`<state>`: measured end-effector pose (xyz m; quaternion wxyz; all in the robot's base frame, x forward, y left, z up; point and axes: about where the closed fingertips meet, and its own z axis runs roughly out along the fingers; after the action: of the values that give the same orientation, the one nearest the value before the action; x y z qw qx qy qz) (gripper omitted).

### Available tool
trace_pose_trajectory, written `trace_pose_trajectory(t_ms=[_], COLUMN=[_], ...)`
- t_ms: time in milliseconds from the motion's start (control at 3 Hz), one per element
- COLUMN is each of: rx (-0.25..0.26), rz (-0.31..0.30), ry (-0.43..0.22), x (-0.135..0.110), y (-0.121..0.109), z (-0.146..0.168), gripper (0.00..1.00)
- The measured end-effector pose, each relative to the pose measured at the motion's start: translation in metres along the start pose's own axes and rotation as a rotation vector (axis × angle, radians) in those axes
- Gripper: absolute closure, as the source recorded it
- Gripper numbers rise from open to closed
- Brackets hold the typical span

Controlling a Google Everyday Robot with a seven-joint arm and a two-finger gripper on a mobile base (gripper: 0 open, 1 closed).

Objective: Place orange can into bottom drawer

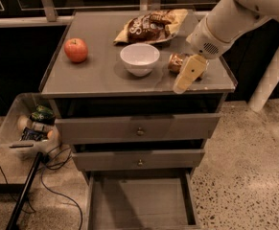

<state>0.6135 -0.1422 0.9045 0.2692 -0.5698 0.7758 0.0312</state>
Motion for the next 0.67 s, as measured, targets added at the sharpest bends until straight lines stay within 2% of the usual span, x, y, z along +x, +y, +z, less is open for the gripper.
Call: trace_pose_trajectory(t_ms=[333, 667], rx=[0.018, 0.048], rz=[-0.014, 0.004], ry=[-0.044, -0.073], x=[0.009, 0.027], y=[-0.008, -0.024], z=[0.012, 0.025], gripper=[0.0, 0.0])
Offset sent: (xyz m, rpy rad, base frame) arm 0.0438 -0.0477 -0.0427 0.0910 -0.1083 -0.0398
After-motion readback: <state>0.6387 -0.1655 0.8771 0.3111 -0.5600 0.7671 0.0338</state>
